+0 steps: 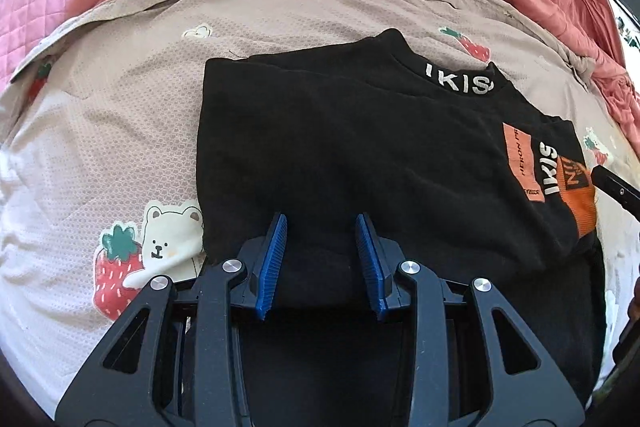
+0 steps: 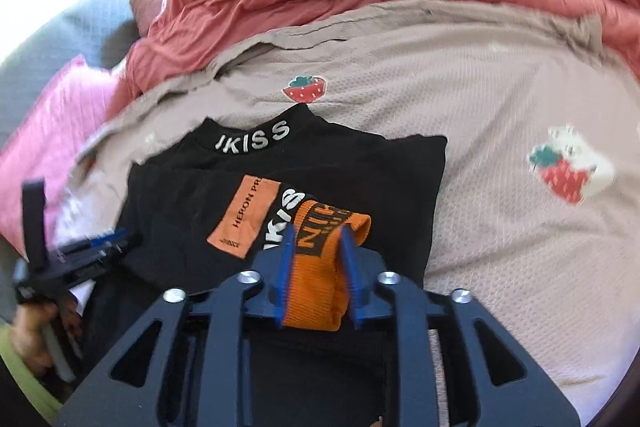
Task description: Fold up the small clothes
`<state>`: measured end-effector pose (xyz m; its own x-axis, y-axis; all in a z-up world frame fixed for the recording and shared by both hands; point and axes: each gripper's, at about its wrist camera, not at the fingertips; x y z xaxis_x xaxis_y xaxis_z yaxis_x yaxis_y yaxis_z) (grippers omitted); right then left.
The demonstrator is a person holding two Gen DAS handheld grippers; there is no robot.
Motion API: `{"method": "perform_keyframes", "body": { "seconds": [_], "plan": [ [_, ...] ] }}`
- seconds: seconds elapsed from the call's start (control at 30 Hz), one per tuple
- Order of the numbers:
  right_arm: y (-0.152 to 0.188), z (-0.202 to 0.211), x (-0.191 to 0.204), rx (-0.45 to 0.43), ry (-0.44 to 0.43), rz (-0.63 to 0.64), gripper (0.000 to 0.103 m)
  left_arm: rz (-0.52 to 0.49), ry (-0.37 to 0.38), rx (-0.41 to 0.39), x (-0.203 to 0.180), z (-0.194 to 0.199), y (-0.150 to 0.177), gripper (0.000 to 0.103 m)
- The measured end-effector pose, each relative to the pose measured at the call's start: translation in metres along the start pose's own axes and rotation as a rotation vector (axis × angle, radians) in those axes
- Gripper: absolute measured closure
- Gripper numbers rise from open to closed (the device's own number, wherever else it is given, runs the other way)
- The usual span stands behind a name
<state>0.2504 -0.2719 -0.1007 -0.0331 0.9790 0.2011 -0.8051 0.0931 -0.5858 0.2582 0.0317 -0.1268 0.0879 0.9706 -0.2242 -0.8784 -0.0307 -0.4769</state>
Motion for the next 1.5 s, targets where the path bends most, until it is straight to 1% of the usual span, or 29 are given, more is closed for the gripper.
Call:
{"method": "perform_keyframes", "body": {
  "seconds": [0.03, 0.1, 0.13, 0.2, 0.23, 0.27, 0.3, 0.33, 0.37, 0.4, 0.47, 0.53, 0.63, 0.73, 0.77, 0.83, 0.9, 0.97, 1.03, 1.1, 1.13, 1.17, 1.23, 1.27, 1.33, 1.43, 1.5],
  "plan": [
    [0.000, -0.002, -0.003, 0.001, -0.007, -0.018, 0.069, 0.000, -0.001, 0.000, 0.000, 0.000, 0.000, 0.075],
    [0.002, -0.007, -0.004, 0.013, 0.008, -0.024, 0.061, -0.007, -0.006, -0.003, -0.003, 0.000, 0.001, 0.075],
    [0.004, -0.013, -0.004, 0.027, 0.026, -0.023, 0.059, -0.009, -0.007, -0.005, -0.003, 0.000, 0.001, 0.075],
    [0.007, -0.020, -0.003, 0.045, 0.032, -0.017, 0.059, -0.006, -0.005, -0.006, -0.003, -0.001, 0.000, 0.075],
    [0.010, -0.026, 0.000, 0.057, 0.030, -0.005, 0.061, -0.004, -0.004, -0.006, -0.002, -0.001, 0.000, 0.075],
    [0.012, -0.030, 0.001, 0.065, 0.020, 0.006, 0.081, -0.004, -0.004, -0.005, -0.002, -0.002, 0.000, 0.075],
    [0.014, -0.032, 0.004, 0.066, 0.018, 0.017, 0.090, -0.005, -0.005, -0.005, -0.002, -0.002, 0.000, 0.075],
    [0.015, -0.032, 0.006, 0.059, 0.030, 0.031, 0.091, -0.006, -0.004, -0.006, -0.002, -0.001, 0.000, 0.075],
    [0.014, -0.028, 0.010, 0.034, 0.042, 0.054, 0.096, -0.005, -0.003, -0.007, -0.002, -0.001, 0.000, 0.075],
    [0.013, -0.023, 0.013, 0.008, 0.051, 0.070, 0.098, -0.005, -0.002, -0.008, -0.002, -0.001, 0.001, 0.074],
    [0.006, -0.011, 0.017, -0.052, 0.082, 0.098, 0.098, -0.004, -0.001, -0.011, -0.001, -0.001, 0.001, 0.074],
    [0.002, -0.010, 0.016, -0.061, 0.109, 0.110, 0.098, -0.006, -0.004, -0.014, -0.002, -0.002, 0.002, 0.074],
    [0.010, -0.029, 0.009, 0.024, 0.168, 0.108, 0.097, -0.015, -0.010, -0.014, -0.002, -0.003, 0.002, 0.074],
    [0.015, -0.036, 0.006, 0.041, 0.191, 0.098, 0.091, -0.012, -0.006, -0.012, -0.001, -0.004, 0.001, 0.073],
    [0.014, -0.034, 0.006, 0.036, 0.208, 0.100, 0.086, -0.012, -0.004, -0.011, 0.000, -0.003, 0.001, 0.073],
    [0.012, -0.028, 0.005, 0.022, 0.224, 0.103, 0.086, -0.011, 0.003, -0.010, 0.001, -0.003, 0.000, 0.073],
    [0.008, -0.016, 0.002, -0.008, 0.222, 0.087, 0.083, -0.012, 0.013, -0.022, 0.001, 0.002, 0.000, 0.073],
    [0.004, -0.004, 0.004, -0.042, 0.212, 0.095, 0.083, -0.011, 0.019, -0.045, -0.002, 0.013, 0.001, 0.068],
    [0.000, 0.006, 0.014, -0.079, 0.186, 0.121, 0.080, -0.023, 0.023, -0.070, -0.007, 0.022, 0.003, 0.067],
    [0.000, 0.009, 0.025, -0.091, 0.153, 0.146, 0.074, -0.048, 0.013, -0.084, -0.016, 0.027, 0.005, 0.066],
    [0.001, 0.009, 0.031, -0.090, 0.134, 0.162, 0.073, -0.058, 0.011, -0.081, -0.020, 0.028, 0.006, 0.063],
    [0.004, 0.008, 0.040, -0.082, 0.114, 0.186, 0.071, -0.065, 0.013, -0.073, -0.023, 0.027, 0.007, 0.062],
    [0.008, 0.005, 0.049, -0.068, 0.097, 0.219, 0.070, -0.078, 0.009, -0.041, -0.028, 0.021, 0.010, 0.058],
    [0.011, 0.001, 0.054, -0.054, 0.093, 0.237, 0.070, -0.082, -0.010, -0.015, -0.029, 0.016, 0.011, 0.057],
    [0.016, -0.008, 0.061, -0.019, 0.082, 0.258, 0.066, -0.085, -0.019, 0.005, -0.029, 0.010, 0.015, 0.057],
    [0.022, -0.018, 0.061, 0.026, 0.103, 0.271, 0.065, -0.089, -0.018, 0.005, -0.028, 0.009, 0.016, 0.057],
    [0.025, -0.026, 0.055, 0.070, 0.143, 0.266, 0.062, -0.084, -0.008, 0.005, -0.025, 0.010, 0.017, 0.057]
  ]
}}
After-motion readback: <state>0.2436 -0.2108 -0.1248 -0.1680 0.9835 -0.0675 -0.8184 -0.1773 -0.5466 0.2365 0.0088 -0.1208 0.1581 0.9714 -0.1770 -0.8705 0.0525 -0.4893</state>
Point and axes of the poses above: each gripper's, at about its wrist camera, not at the fingertips, and z roughly against the way its jaws point, x to its left, y to its underside, and after that the axes turned 8 degrees about y, right-handed
